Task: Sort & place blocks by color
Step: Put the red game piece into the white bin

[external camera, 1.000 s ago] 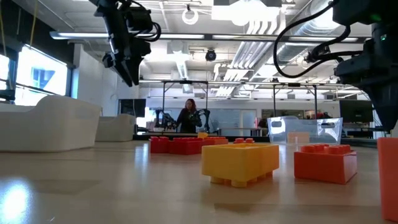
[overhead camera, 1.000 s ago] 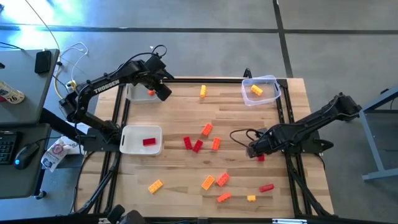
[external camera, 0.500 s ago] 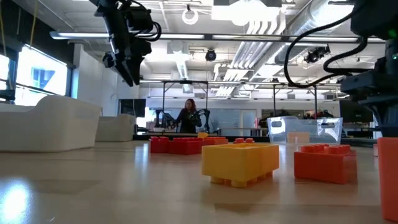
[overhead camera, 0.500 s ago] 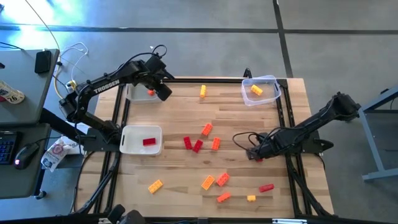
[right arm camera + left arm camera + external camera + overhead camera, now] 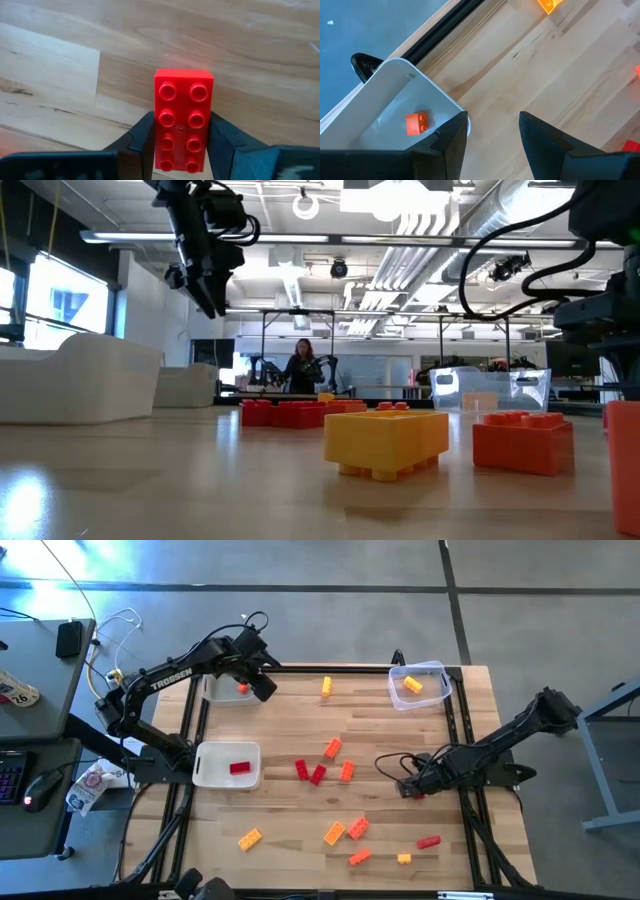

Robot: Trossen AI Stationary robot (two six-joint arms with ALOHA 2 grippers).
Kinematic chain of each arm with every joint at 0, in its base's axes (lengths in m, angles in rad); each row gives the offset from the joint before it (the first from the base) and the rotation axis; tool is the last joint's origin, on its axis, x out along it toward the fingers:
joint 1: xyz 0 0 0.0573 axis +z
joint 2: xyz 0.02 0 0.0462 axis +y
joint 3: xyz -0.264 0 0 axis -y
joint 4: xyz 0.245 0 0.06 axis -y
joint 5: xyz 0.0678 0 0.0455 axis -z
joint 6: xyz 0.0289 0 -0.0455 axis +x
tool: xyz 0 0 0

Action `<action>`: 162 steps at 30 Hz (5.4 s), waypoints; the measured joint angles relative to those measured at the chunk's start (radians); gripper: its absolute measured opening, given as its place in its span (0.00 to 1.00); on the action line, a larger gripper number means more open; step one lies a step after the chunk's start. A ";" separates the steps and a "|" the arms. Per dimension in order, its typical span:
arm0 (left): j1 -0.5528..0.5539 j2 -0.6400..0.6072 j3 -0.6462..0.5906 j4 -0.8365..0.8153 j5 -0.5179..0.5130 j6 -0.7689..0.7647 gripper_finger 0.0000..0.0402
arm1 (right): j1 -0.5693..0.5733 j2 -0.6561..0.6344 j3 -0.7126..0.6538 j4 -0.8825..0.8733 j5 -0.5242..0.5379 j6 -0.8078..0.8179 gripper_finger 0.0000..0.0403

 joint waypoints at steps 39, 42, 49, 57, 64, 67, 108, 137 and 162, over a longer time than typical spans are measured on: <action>-0.328 0.000 0.000 0.291 0.102 0.133 0.44 | -0.415 -0.163 -0.002 0.717 0.083 -1.010 0.27; -0.350 0.000 0.000 0.291 0.099 0.106 0.48 | -0.453 -0.163 -0.002 0.792 0.046 -1.104 0.27; -0.401 0.000 0.000 0.380 0.097 0.097 0.57 | -0.522 -0.163 -0.002 0.983 -0.034 -1.314 0.27; -0.460 0.000 0.000 0.519 0.104 0.082 0.59 | -0.534 -0.163 -0.001 1.191 -0.056 -1.550 0.27; -0.512 0.002 0.000 0.640 0.115 0.096 0.58 | -0.534 -0.163 -0.001 1.304 -0.061 -1.667 0.27; -0.533 0.023 0.001 0.699 0.183 0.132 0.58 | -0.534 -0.163 -0.001 1.325 -0.072 -1.703 0.27; -0.564 0.183 0.000 0.983 0.272 0.135 0.57 | -0.529 0.023 -0.001 1.471 -0.137 -1.697 0.27; -0.569 0.104 0.000 0.606 0.172 0.161 0.25 | -0.530 0.023 -0.001 1.381 -0.135 -1.677 0.42; -0.748 -0.154 -0.048 -0.047 -0.162 -0.184 0.25 | -0.530 0.023 0.265 0.812 -0.143 -1.902 0.46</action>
